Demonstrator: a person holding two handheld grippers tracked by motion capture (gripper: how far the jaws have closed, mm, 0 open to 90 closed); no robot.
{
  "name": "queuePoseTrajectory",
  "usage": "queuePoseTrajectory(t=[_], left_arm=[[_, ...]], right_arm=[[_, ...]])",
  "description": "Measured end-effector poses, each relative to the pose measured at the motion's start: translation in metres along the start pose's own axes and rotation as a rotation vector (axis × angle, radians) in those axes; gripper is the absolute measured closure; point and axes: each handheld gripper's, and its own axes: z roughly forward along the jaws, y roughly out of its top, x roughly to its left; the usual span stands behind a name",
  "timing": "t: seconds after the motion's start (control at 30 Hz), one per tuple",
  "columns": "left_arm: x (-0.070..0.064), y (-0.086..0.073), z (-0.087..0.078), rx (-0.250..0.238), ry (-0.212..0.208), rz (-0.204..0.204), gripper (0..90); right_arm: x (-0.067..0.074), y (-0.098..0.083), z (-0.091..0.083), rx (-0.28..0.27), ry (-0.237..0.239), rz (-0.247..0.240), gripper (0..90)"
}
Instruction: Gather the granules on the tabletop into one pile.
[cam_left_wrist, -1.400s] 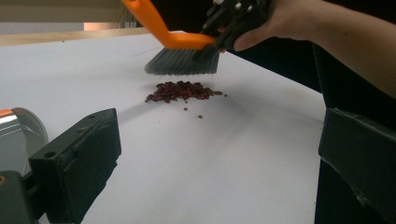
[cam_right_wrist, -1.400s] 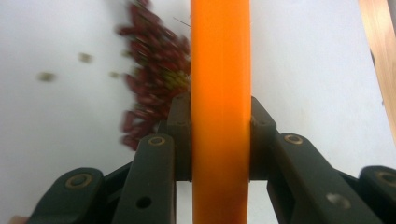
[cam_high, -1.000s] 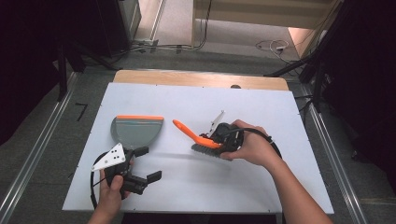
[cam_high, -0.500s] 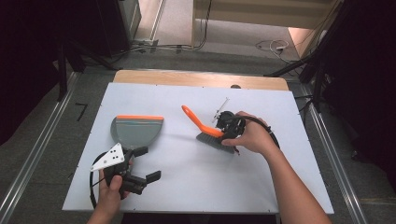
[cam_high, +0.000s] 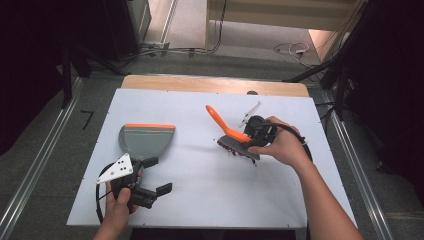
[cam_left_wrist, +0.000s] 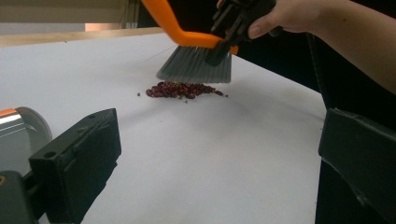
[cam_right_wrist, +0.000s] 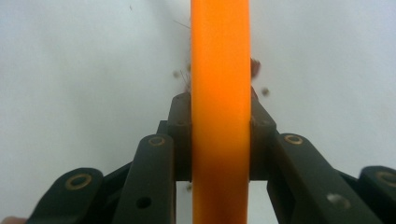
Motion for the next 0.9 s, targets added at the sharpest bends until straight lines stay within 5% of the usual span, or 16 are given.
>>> queuePoseTrajectory(t=[0.13,0.23,0.33,0.63,0.9], left_arm=[[-0.001,0.0,0.002,0.006,-0.002,0.002,0.2],[-0.001,0.0,0.004,0.01,-0.004,0.005,0.2],[-0.002,0.0,0.005,0.012,-0.005,0.005,0.2],[-0.001,-0.001,0.002,0.01,-0.002,0.004,0.2],[-0.001,0.0,0.002,0.004,-0.006,0.001,0.2]], right_arm=[[0.004,-0.018,-0.005,-0.01,0.09,-0.076,68.3],[0.013,-0.021,0.004,0.037,0.129,-0.172,68.3],[0.022,-0.016,0.019,0.082,0.157,-0.209,68.3],[0.002,-0.007,0.027,0.045,0.165,-0.173,68.2],[-0.008,-0.005,0.026,0.035,0.097,-0.114,68.3]])
